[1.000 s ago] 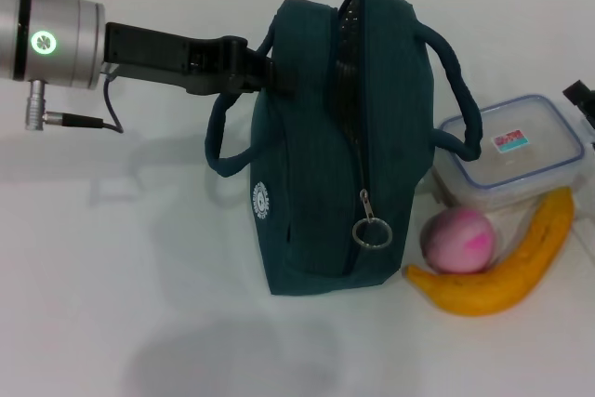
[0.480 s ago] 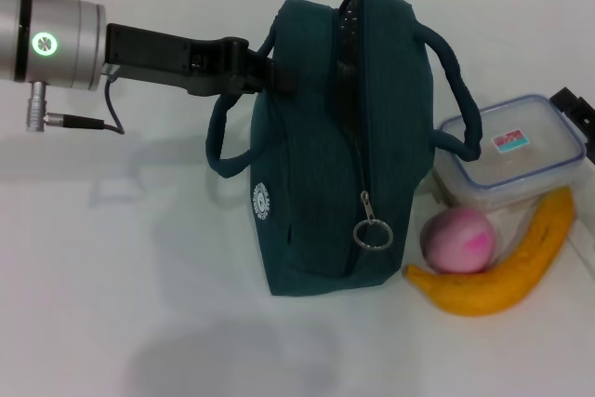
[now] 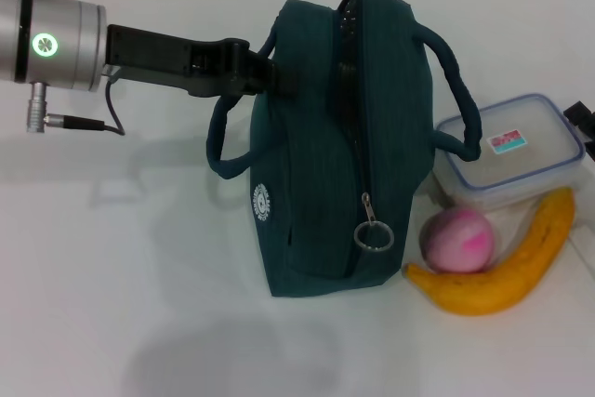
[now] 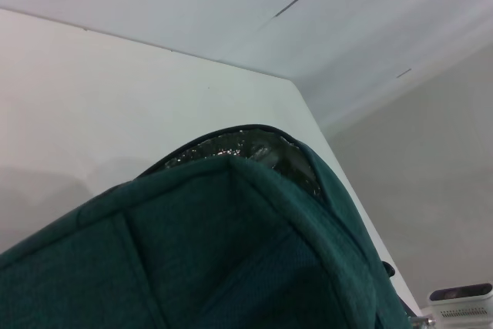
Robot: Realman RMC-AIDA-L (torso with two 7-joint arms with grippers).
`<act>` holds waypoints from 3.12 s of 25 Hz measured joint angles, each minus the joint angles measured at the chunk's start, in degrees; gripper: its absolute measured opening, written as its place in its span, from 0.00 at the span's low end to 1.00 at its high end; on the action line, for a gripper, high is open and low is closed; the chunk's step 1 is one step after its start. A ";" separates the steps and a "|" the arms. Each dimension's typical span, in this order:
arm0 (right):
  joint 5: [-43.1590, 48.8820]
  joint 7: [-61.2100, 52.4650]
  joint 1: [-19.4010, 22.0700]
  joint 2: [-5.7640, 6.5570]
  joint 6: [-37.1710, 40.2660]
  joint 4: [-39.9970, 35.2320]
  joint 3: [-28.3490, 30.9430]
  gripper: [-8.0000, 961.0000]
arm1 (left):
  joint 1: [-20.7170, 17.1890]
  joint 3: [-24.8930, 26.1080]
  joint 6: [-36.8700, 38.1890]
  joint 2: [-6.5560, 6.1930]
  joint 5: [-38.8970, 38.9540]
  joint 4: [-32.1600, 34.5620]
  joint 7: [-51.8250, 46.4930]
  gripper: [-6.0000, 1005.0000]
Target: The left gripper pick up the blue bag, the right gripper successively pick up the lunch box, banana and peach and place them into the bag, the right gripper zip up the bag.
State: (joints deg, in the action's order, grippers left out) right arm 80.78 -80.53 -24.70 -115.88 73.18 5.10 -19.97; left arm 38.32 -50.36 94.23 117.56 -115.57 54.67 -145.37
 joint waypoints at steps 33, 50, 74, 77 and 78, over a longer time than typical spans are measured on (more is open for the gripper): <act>-0.12 -33.76 0.75 0.13 5.99 -0.62 0.08 0.12 | -0.71 -0.08 0.25 0.13 2.15 0.00 1.29 0.05; -0.98 -38.56 0.62 0.04 16.68 -0.37 8.84 0.15 | -0.69 -0.43 0.22 0.13 3.53 0.00 2.55 0.05; -0.74 -38.73 -7.10 -0.07 24.77 -2.52 19.79 0.18 | 0.05 -0.43 -0.91 0.09 3.20 -0.08 3.08 0.05; 0.03 -38.41 -10.71 -0.15 24.22 -1.48 18.40 0.19 | 0.07 -0.44 -0.95 0.23 3.28 -0.09 3.23 0.05; 0.32 -38.28 -12.03 -0.17 23.89 -1.19 17.50 0.19 | 0.11 -0.44 -0.96 0.36 3.28 -0.09 3.41 0.05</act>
State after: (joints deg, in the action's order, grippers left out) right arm 81.11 -118.81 -36.73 -116.05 97.06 3.91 -2.47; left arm 38.44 -50.80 93.27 117.91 -112.28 54.58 -141.96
